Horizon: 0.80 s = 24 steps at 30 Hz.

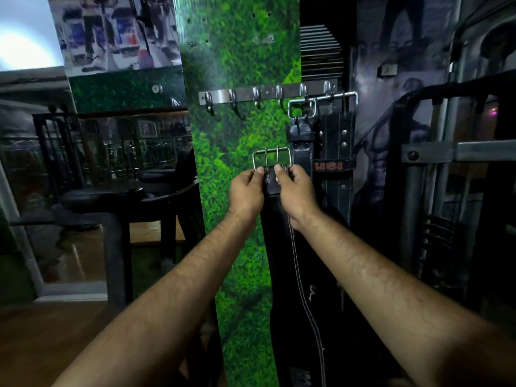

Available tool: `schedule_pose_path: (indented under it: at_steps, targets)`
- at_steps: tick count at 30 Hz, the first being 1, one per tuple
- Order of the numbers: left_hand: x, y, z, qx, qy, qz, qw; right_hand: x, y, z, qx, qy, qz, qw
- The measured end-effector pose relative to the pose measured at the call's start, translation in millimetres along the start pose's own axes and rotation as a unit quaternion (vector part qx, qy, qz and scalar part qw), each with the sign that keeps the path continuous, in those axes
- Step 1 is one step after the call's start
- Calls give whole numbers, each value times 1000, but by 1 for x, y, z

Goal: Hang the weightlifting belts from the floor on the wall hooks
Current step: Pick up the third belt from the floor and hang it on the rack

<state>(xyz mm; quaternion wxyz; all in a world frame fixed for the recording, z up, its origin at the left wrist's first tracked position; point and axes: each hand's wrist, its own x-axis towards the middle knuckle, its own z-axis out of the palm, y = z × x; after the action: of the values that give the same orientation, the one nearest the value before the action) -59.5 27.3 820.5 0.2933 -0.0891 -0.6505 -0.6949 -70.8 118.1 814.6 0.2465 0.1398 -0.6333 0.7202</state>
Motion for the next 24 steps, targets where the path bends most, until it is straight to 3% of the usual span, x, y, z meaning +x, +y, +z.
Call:
schedule_pose_path:
  at_steps: [8, 13, 18, 24]
  targets:
    - [98, 46, 33, 63, 17, 81, 995, 98, -54, 6, 7, -2, -5, 1000]
    - [150, 59, 53, 69, 28, 58, 996, 154, -60, 17, -83, 59, -22, 995]
    - [195, 44, 58, 69, 47, 16, 996, 181, -54, 24, -128, 60, 8, 990]
    - [194, 26, 61, 89, 65, 3, 994, 176, -33, 21, -166, 88, -16, 982]
